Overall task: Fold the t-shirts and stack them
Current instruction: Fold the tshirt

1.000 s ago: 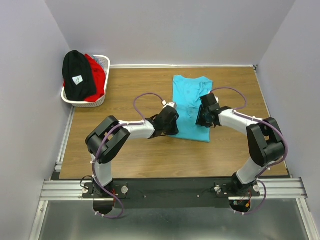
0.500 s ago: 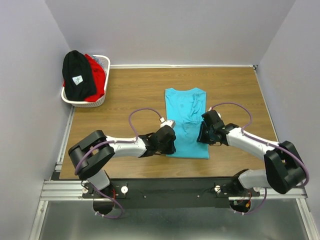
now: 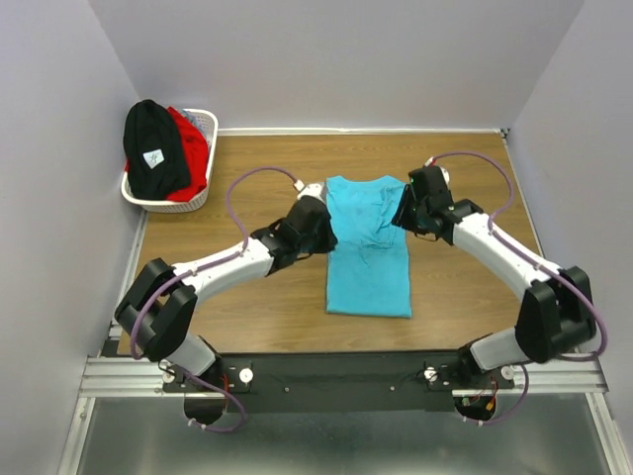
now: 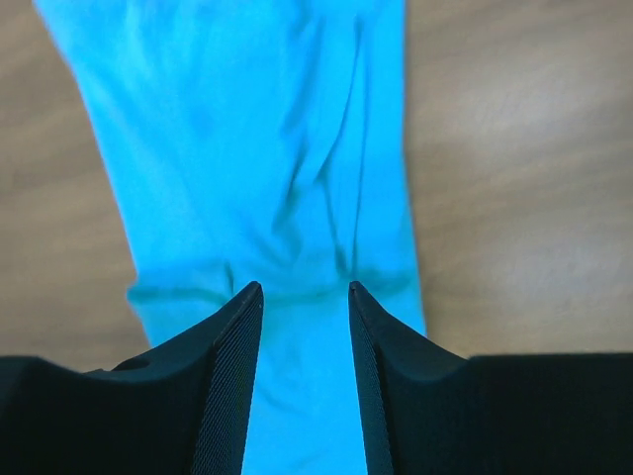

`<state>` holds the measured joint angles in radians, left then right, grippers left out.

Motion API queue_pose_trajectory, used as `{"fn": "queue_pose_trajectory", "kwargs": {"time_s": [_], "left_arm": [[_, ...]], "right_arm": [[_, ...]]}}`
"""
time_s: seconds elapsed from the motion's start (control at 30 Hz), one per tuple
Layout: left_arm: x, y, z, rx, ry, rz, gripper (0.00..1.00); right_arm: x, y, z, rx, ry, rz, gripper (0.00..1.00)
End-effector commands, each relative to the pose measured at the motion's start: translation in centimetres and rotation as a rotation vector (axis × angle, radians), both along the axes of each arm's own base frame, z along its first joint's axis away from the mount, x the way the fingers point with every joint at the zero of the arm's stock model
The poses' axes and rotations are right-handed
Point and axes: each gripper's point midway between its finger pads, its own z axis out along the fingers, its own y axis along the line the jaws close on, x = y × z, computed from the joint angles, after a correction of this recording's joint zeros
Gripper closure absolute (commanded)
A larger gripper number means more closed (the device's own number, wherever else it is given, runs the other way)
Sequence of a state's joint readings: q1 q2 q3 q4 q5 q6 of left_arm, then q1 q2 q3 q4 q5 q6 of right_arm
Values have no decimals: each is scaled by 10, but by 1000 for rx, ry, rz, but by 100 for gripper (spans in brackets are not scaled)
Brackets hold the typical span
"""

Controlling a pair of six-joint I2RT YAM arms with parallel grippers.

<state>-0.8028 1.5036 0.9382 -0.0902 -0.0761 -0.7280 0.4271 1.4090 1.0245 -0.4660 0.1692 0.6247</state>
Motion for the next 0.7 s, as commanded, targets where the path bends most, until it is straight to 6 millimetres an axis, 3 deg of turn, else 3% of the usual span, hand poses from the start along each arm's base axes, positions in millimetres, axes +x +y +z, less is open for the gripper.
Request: {"fn": "queue_pose_trajectory", "kwargs": {"time_s": [0.0,0.03,0.07,0.13,0.17,0.23,0.27,0.3,0.5,0.67], "left_arm": [[42,13,3,54,-54,3,82],[52,15,5,58,-60,17,82],[58,13,6,58,-68,20,83],[72,9,5,51,-62,20,83],[77,7,-2,50,-44,19,83],[85,-1,2,1,-26,15,84],[89,-3,1,-14,-17,16,85],[90,-7,5,-33,-19,9,86],[91,-11,20,-62,-40,-7,86],[91,-2,25,-50,-52,8,86]], "right_arm": [[49,-27,7,-51,-30,-82,53],[58,-28,-6,-62,1,-88,53],[76,-33,6,-47,-31,-110,54],[93,-36,-12,-65,0,-126,56],[102,-39,-14,-71,0,-140,56],[122,-39,-10,-65,-24,-160,59],[128,-39,-28,-70,12,-157,61],[139,-36,-24,-64,-8,-155,62],[162,-33,-59,-107,33,-138,66],[168,-22,-68,-73,42,-92,66]]}}
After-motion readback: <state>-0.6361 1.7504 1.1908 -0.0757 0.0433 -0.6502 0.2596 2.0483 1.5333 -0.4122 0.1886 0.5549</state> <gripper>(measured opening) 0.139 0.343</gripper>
